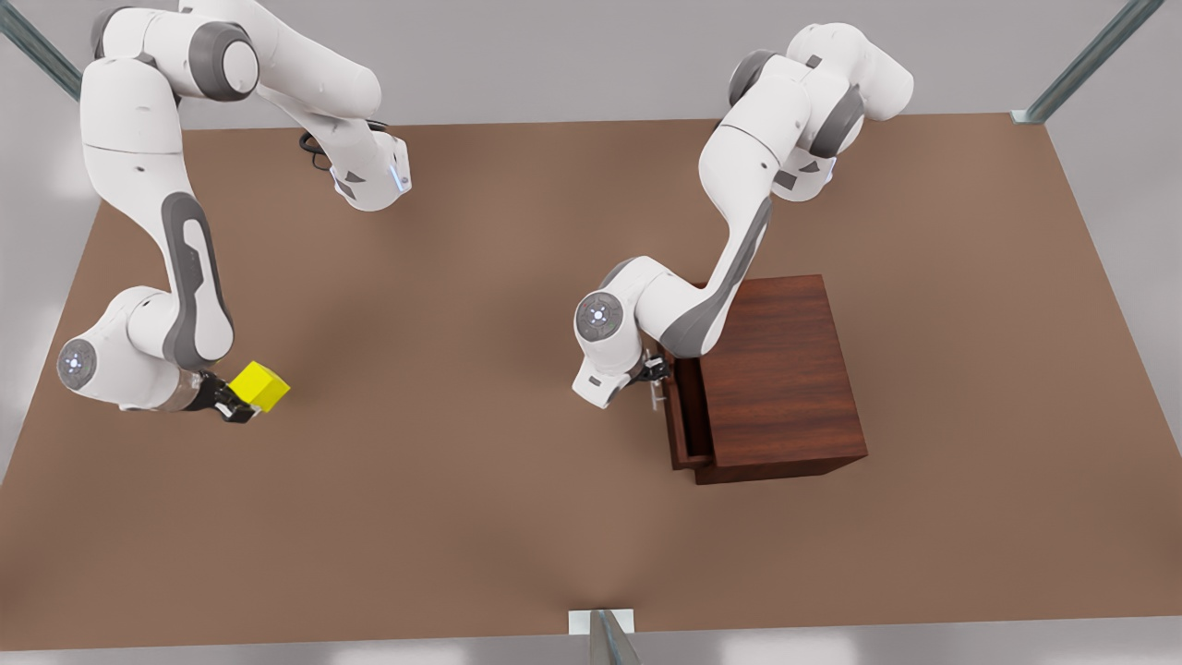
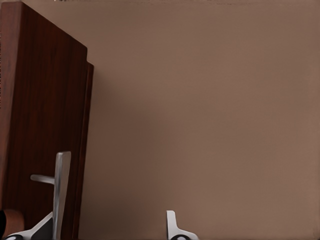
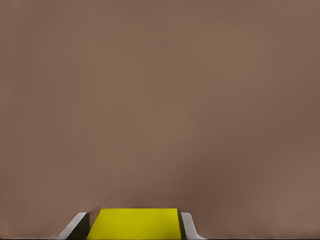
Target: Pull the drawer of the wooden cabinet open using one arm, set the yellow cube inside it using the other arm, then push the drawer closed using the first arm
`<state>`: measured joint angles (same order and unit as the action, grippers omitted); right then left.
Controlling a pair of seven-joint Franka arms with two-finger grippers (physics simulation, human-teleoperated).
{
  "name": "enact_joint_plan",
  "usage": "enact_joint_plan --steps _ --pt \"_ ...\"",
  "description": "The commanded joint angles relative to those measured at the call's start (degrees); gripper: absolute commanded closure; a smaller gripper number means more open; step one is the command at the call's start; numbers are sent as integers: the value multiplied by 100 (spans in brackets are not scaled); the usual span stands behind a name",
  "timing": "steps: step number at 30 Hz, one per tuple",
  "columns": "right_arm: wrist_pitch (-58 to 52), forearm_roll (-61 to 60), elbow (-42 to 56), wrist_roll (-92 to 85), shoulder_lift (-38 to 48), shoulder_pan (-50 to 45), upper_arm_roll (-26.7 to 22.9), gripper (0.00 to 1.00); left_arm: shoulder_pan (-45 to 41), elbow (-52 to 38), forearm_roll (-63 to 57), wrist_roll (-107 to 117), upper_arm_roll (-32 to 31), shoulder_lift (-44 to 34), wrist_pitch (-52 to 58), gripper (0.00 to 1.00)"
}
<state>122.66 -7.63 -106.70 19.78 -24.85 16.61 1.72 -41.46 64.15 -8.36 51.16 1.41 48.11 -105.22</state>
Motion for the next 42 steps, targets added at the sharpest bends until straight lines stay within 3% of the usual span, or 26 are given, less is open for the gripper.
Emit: enact_joint_plan --steps 1,17,27,42 --pt "-779 -54 140 764 41 0 101 39 -3 -8 1 342 -1 -12 -174 0" --pt "-1412 -45 1204 2935 -3 -9 1076 38 -134 -43 -70 157 -18 41 -421 0" --pt "-1508 -283 1564 3919 -38 -140 1235 38 -205 -131 -78 34 -18 76 -535 0" --pt "-2194 -239 2285 3928 -275 -79 1208 38 -310 -360 -61 96 -18 173 -658 0"
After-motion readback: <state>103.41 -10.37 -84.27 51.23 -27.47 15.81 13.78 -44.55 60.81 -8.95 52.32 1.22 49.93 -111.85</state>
